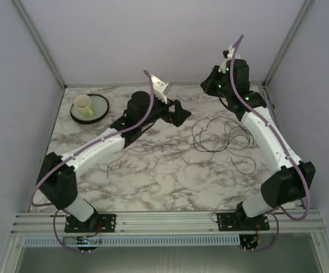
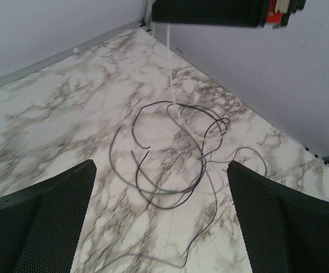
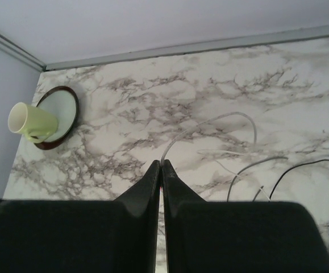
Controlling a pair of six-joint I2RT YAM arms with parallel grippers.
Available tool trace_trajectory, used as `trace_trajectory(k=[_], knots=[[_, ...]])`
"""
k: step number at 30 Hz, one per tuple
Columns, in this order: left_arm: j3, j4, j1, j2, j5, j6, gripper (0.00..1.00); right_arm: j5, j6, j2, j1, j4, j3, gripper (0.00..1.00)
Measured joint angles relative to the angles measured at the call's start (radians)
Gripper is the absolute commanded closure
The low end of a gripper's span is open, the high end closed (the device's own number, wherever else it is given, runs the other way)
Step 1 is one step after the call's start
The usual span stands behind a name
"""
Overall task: Zip-tie the wires
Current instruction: Pick up the cable at the center of the board.
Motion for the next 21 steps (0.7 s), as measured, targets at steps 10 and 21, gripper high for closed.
trace_trajectory(k=[10,21], knots=[[0.153,0.113,-0.051,0.196,0.001,-0.021,0.1,-0.063,0.09,-0.087,0.002,0.068,-0.137,1.0],[0.305,0.099,-0.076,0.323,0.003,-0.01,0.84,-0.098,0.139,-0.134,0.003,0.141,-0.182,1.0]])
